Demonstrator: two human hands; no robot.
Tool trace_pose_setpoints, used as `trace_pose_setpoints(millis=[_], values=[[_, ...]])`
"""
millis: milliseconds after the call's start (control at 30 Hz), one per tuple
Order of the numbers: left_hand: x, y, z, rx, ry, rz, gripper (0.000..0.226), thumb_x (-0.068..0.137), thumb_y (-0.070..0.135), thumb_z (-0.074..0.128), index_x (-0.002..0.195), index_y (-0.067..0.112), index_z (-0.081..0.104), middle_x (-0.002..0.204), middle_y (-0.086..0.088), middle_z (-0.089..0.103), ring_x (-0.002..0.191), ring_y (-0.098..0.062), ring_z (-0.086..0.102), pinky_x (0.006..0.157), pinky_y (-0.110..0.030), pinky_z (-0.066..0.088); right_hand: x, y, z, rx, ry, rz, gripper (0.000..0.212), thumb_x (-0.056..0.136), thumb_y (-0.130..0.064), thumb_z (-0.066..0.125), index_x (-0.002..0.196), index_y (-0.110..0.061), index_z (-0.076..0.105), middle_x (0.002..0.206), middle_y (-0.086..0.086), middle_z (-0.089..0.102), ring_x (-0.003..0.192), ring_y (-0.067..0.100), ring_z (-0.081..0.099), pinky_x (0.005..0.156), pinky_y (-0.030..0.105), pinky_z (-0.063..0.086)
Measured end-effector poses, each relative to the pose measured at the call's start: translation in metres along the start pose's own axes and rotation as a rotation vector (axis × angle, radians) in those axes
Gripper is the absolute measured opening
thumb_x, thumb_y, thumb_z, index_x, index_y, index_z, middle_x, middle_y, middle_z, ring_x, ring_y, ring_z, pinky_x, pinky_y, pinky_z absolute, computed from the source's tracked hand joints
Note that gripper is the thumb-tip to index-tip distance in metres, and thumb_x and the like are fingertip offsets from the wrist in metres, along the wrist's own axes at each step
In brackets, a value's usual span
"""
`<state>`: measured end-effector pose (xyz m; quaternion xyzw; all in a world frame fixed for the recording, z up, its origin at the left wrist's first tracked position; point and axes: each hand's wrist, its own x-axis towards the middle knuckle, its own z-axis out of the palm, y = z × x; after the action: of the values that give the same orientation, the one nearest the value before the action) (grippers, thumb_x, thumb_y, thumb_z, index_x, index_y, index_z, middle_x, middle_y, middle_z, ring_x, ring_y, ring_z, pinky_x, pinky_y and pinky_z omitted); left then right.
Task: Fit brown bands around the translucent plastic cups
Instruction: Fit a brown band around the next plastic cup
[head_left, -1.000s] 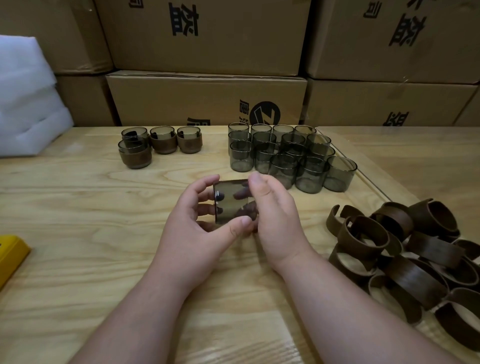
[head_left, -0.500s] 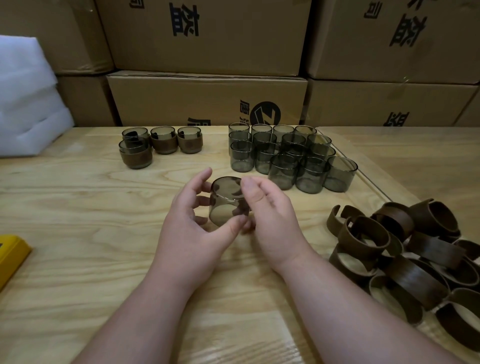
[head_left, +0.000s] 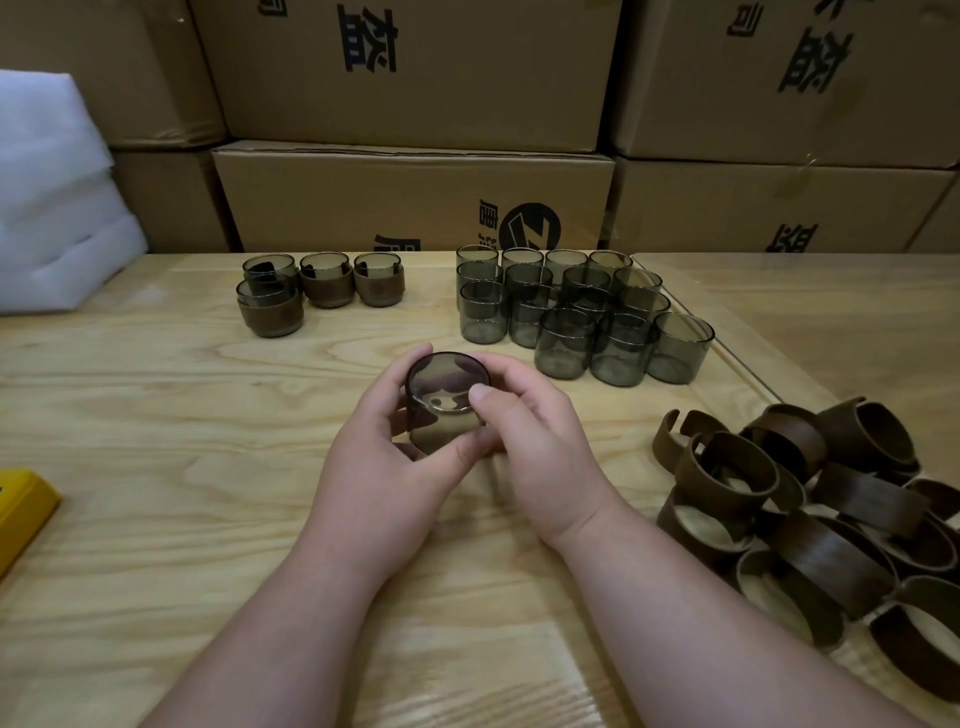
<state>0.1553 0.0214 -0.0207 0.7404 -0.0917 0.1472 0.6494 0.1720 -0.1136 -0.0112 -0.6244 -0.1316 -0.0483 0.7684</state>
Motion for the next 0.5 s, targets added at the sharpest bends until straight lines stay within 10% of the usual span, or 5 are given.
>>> trace_pose_setpoints(millis=[200,333,500], values=[[0.0012,-0.0040,-0.0023,0.048,0.005,-0.034,0.096,0.059,0.048,0.083,0.148,0.041,0.048,0.124,0.021,0.070,0.113,-0.002,0.068,0.094,-0.029,0.054,0.0011,0.0046,0.0007,-0.153,0.009,-0.027,0.039,0.080,-0.023,0.066,0.118,-0.020,0.066,0.117,0.006,0.074,0.116,0.022,0.067,0.098,0.037,0.056],[-0.0009,-0.0029,-0.0019,0.113,-0.026,0.013,0.059,0.071,0.025,0.077,0.123,0.049,0.065,0.112,0.023,0.074,0.091,0.003,0.070,0.075,-0.014,0.053,-0.0005,0.0053,0.0019,-0.214,0.011,-0.029,0.042,0.074,-0.031,0.076,0.114,-0.027,0.064,0.115,0.000,0.073,0.108,0.013,0.069,0.083,0.024,0.056],[-0.0021,-0.0033,-0.0026,0.233,-0.024,0.032,0.072,0.075,0.008,0.078,0.119,0.062,0.060,0.114,0.029,0.070,0.076,0.008,0.062,0.070,-0.009,0.047,-0.0009,0.0063,0.0024,-0.207,0.027,0.008,0.055,0.064,-0.040,0.083,0.112,-0.025,0.060,0.109,-0.002,0.074,0.099,0.015,0.072,0.085,0.028,0.058]])
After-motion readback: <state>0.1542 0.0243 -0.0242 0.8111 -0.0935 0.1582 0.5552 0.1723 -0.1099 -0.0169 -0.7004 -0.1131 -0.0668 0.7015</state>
